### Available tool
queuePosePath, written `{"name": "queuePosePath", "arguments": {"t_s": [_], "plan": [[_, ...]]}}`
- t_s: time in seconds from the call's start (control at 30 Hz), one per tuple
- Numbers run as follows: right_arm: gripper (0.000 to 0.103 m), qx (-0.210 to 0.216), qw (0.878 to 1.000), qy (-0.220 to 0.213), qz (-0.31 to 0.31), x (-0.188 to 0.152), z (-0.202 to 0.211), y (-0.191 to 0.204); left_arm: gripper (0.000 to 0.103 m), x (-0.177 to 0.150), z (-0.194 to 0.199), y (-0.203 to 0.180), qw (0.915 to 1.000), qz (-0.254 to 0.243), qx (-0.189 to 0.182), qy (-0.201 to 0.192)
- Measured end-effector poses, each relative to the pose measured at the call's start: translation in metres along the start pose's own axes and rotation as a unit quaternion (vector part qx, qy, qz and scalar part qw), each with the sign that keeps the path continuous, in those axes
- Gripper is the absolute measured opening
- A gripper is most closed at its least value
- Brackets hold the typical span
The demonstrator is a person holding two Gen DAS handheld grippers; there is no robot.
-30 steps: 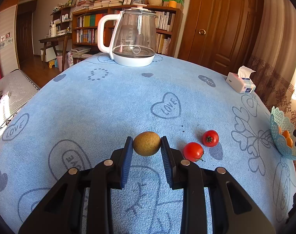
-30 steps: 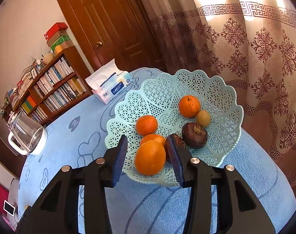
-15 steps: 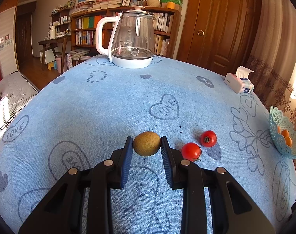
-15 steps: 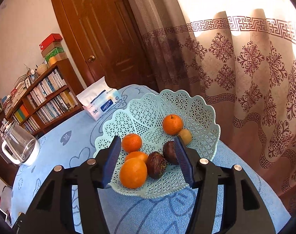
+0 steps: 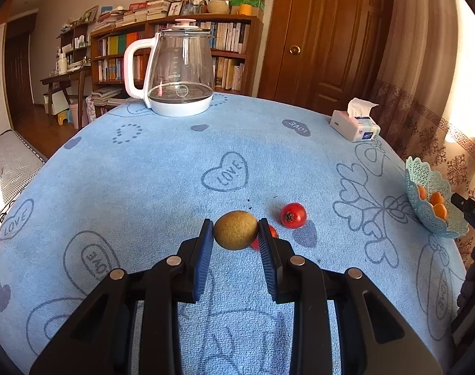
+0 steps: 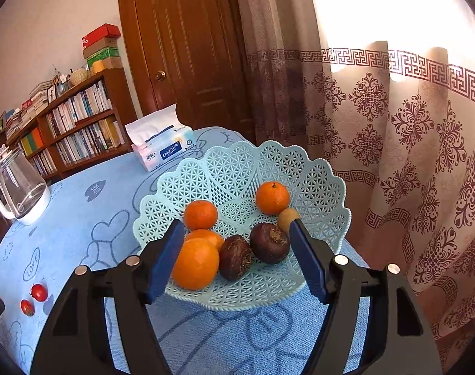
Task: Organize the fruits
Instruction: 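Carry the kiwi into the basket and open the left tool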
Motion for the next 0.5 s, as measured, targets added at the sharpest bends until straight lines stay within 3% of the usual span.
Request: {"name": "queuePosePath", "arguments": {"t_s": [0.13,0.3,0.5], "plan": [[0.071,-0.026,0.999,0.024,0.015,-0.006,-0.010,0.001,0.030,0.001,0.003,-0.010,0.9999,-0.008,-0.013,0.005],[0.072,-0.042,0.999,0.021,0.002,-0.006,-0.010,-0.006,0.030,0.007,0.008,-0.032,0.9985,-0.032,-0.044,0.011],[0.072,-0.070,0.996,-0.021,-0.060,0.001,0.006,-0.033,0.030,0.016,0.017,-0.076,0.9921,-0.068,-0.104,0.018]]}}
Point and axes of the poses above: each gripper's, at about its wrist camera, not at the fingertips, and z roughly against the way its jaws point, y to its left, x to its top, the point moved 4 cm from there along -z, roughly the way its jaws point, and after that the axes turned 11 degrees about x, right-handed, at the moved point
